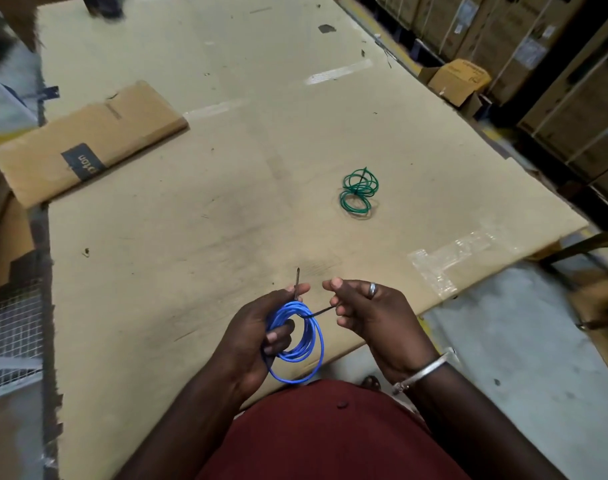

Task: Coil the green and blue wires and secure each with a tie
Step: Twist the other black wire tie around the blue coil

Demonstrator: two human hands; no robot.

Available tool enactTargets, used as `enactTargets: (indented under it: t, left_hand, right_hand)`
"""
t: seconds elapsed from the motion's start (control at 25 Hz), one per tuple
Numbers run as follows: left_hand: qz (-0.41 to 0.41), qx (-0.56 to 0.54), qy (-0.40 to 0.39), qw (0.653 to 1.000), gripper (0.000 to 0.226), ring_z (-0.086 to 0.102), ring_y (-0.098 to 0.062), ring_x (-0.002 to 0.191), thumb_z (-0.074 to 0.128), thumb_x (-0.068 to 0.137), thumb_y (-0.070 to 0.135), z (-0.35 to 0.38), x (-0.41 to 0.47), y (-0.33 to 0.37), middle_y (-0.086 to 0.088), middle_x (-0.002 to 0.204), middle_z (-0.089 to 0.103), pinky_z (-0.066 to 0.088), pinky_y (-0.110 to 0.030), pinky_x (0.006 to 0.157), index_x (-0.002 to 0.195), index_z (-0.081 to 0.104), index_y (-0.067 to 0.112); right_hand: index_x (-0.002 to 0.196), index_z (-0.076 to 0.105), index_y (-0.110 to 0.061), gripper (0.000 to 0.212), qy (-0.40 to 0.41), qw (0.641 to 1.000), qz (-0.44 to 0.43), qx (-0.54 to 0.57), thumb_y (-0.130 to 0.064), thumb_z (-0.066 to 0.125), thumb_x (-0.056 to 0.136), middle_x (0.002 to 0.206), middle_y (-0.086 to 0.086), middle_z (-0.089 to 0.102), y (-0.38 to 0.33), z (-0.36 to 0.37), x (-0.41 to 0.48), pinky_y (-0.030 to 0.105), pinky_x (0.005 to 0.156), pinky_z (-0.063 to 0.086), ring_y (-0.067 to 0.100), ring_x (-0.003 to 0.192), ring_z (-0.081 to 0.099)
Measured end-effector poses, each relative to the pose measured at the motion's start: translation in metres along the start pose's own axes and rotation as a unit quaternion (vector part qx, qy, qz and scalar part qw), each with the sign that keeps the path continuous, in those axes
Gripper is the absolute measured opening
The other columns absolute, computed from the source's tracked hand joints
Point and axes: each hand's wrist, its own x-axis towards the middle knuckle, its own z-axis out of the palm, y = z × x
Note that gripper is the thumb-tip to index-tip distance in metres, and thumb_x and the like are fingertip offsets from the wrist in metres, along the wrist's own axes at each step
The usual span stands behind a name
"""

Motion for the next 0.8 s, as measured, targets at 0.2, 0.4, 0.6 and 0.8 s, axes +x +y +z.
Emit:
enactTargets:
  t: [0.2, 0.4, 0.6, 0.8]
  left_hand:
    - [0.037, 0.035, 0.009, 0.999, 0.025, 0.022, -0.006, 0.04, 0.063, 0.095, 0.016, 0.005, -0.002, 0.004, 0.002, 0.071, 0.057, 0.012, -0.026, 0.045, 0.112, 0.079, 0.005]
    - [0.068, 0.111, 0.014, 0.991, 0.023, 0.022, -0.007, 0.04, 0.061, 0.099, 0.02, 0.011, -0.007, 0.005, 0.0, 0.063, 0.049, 0.014, -0.028, 0.046, 0.106, 0.082, 0.012]
    - [0.106, 0.178, 0.047, 0.977, 0.017, 0.022, -0.011, 0.046, 0.069, 0.096, 0.025, 0.021, -0.013, 0.005, 0.005, 0.052, 0.044, 0.023, -0.023, 0.046, 0.099, 0.084, 0.018]
    - [0.156, 0.241, 0.069, 0.955, 0.013, 0.048, 0.003, 0.043, 0.072, 0.096, 0.022, 0.026, -0.013, 0.004, 0.017, 0.061, 0.068, 0.037, -0.011, 0.048, 0.097, 0.085, 0.022]
  right_hand:
    - [0.101, 0.08, 0.0, 0.02, -0.022, 0.999, 0.026, 0.025, -0.017, 0.073, 0.091, 0.072, 0.0, 0.068, -0.008, -0.004, 0.003, 0.016, 0.065, 0.056, 0.005, 0.061, 0.058]
    - [0.083, 0.082, -0.004, 0.01, 0.056, 0.993, -0.09, -0.053, -0.014, 0.081, 0.086, 0.066, -0.001, 0.071, -0.012, 0.002, 0.002, 0.02, 0.059, 0.054, 0.008, 0.06, 0.06]
    - [0.078, 0.083, -0.011, 0.008, 0.069, 0.977, -0.161, -0.124, -0.013, 0.082, 0.086, 0.062, -0.01, 0.074, -0.018, 0.005, -0.002, 0.016, 0.055, 0.05, -0.001, 0.055, 0.061]
    - [0.077, 0.083, -0.013, 0.009, 0.068, 0.971, -0.155, -0.171, -0.016, 0.082, 0.085, 0.063, -0.013, 0.075, -0.019, 0.002, -0.002, 0.012, 0.058, 0.048, -0.006, 0.054, 0.062]
